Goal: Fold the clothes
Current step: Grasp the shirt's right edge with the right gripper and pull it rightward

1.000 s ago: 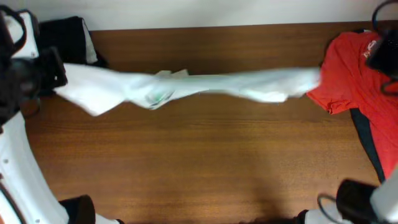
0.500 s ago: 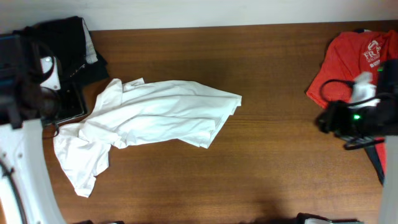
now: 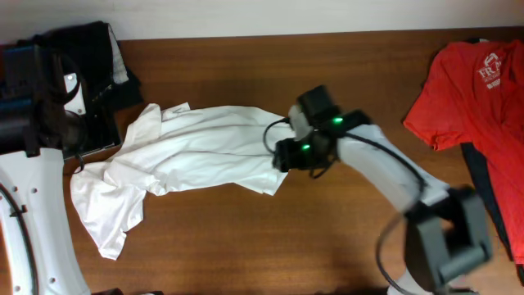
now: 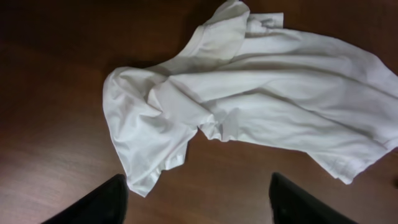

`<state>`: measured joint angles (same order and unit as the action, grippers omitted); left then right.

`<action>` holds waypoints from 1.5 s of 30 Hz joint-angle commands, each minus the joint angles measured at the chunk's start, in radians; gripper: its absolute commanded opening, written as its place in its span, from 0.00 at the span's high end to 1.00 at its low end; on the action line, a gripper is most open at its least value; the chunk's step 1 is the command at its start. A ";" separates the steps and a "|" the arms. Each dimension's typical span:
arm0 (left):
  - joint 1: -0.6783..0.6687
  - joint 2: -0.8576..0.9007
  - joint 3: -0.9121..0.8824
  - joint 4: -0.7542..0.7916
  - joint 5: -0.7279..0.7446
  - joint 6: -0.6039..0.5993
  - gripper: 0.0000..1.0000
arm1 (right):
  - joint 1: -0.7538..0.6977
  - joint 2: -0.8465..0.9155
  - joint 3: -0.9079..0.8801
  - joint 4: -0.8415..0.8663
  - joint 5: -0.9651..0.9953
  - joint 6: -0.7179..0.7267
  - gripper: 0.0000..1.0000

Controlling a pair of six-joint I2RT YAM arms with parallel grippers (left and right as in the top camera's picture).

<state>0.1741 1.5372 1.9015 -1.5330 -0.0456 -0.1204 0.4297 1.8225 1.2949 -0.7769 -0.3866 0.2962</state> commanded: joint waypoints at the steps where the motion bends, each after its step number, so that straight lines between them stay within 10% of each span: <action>1: 0.004 -0.005 -0.003 0.006 0.002 0.001 0.23 | 0.031 0.097 -0.008 0.053 -0.006 0.061 0.37; 7: 0.004 -0.005 -0.003 0.007 0.005 0.001 0.23 | 0.028 0.118 -0.008 0.097 0.162 0.060 0.41; 14: 0.004 -0.005 -0.003 0.010 0.005 0.001 0.23 | 0.037 0.118 -0.008 0.129 0.136 0.116 0.72; 22: 0.004 -0.005 -0.003 0.006 0.005 0.001 0.23 | 0.037 0.135 -0.016 0.130 0.132 0.125 0.54; 33: 0.004 -0.005 -0.003 0.015 0.005 0.001 0.22 | 0.030 0.160 0.004 0.130 0.130 0.131 0.96; 45: 0.004 0.018 -0.003 0.018 0.020 0.001 0.22 | -0.185 -0.116 0.376 -0.504 0.237 0.111 0.96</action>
<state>0.1745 1.5375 1.9015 -1.5177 -0.0418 -0.1211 0.3077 1.8530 1.5887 -1.1976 -0.2371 0.4198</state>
